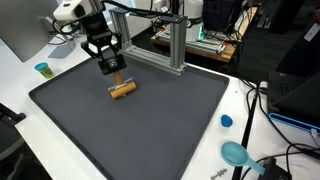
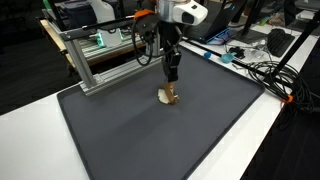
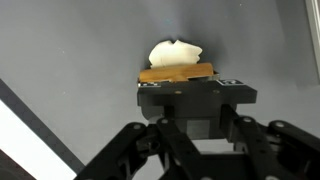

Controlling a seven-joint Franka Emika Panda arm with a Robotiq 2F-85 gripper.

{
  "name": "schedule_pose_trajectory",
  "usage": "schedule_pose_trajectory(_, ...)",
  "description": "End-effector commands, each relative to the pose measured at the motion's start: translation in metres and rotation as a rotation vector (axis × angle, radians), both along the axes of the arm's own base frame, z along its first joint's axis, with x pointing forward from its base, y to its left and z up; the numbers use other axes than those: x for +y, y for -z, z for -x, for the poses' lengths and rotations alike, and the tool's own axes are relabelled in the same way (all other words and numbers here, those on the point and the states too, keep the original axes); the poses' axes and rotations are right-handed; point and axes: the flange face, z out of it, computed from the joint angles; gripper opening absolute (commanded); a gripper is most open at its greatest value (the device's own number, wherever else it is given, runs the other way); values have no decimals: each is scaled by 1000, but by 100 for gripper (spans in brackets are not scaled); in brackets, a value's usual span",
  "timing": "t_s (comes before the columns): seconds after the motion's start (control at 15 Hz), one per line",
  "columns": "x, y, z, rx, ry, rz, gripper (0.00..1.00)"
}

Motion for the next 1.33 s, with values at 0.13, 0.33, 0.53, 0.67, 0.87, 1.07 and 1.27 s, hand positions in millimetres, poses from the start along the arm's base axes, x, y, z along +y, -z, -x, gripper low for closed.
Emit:
schedule_pose_trajectory(0.13, -17, 11, -1, 27, -5, 94, 22)
schedule_pose_trajectory(0.33, -20, 17, 2, 42, -6, 122, 22)
schedule_pose_trajectory(0.53, -15, 24, 6, 63, -11, 134, 22)
schedule_pose_trajectory(0.67, -13, 28, 7, 59, -5, 156, 22)
schedule_pose_trajectory(0.87, -12, 33, 7, 45, 22, 227, 22)
schedule_pose_trajectory(1.07, -6, 38, 11, 61, 36, 266, 22)
schedule_pose_trajectory(1.27, 3, 43, 16, 78, 34, 286, 22)
